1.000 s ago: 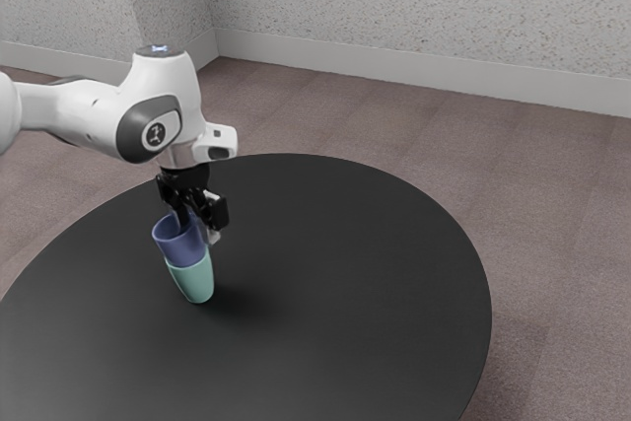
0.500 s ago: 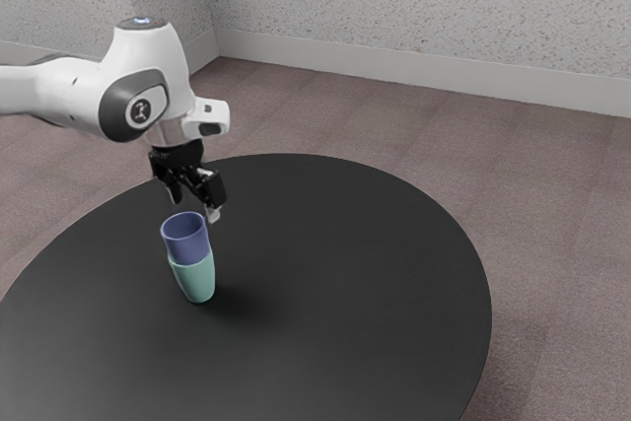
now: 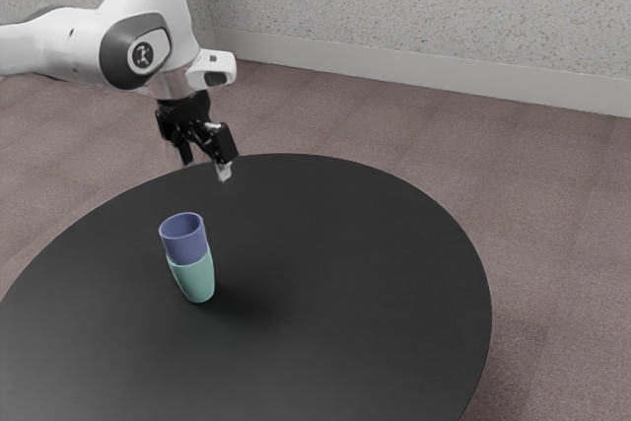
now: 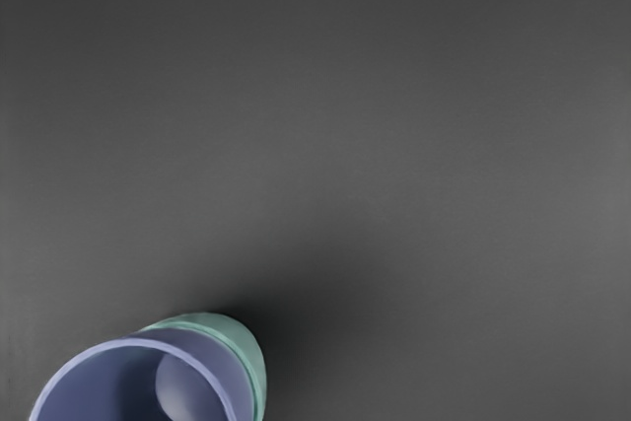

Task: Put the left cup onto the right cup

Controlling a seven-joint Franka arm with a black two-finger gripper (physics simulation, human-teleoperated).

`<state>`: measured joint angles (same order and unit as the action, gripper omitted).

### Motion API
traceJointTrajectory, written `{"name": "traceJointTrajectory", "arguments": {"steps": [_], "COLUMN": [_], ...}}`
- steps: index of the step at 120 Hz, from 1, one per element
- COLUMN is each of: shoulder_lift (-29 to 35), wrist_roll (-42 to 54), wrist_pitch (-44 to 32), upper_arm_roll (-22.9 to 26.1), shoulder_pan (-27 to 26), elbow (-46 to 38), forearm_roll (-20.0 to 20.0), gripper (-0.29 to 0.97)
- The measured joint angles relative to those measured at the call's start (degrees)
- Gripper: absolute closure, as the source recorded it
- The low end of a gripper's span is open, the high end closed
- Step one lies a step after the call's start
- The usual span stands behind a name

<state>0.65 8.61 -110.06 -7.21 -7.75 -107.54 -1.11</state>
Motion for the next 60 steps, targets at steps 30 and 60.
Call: {"name": "traceJointTrajectory", "arguments": {"steps": [30, 60], "shoulder_lift": [-3.19, -4.53], "wrist_roll": [0.12, 0.21], "wrist_pitch": [6.26, 10.56], "upper_arm_roll": [-0.38, -0.60], "shoulder_pan": [0.24, -0.02], "elbow": [9.12, 14.63], "forearm_roll": [-0.10, -0.11], "gripper": [0.00, 0.00]}}
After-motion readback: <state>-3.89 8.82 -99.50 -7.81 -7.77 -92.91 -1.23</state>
